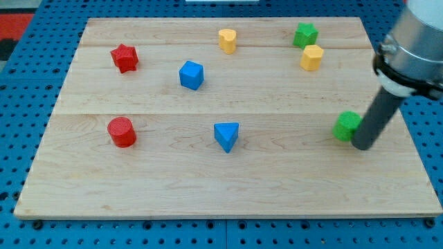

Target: Drag the green circle below the yellow hexagon

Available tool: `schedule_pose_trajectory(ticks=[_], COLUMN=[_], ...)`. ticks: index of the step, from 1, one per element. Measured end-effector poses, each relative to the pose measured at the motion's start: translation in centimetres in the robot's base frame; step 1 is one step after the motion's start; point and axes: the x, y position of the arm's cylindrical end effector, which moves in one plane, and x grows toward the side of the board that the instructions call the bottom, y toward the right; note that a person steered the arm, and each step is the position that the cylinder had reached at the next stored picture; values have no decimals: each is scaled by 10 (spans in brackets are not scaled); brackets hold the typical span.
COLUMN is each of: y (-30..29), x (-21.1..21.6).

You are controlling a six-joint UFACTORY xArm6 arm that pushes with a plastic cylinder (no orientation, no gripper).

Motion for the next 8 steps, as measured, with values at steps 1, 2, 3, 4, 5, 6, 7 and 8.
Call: schedule_pose_trajectory(ticks=[1,2,3,4,5,6,7,8], y=[37,-11,-8,-19,-59,-79,-79,-75], x=[-21,-42,-7,-10,-11,-11,-39,-53])
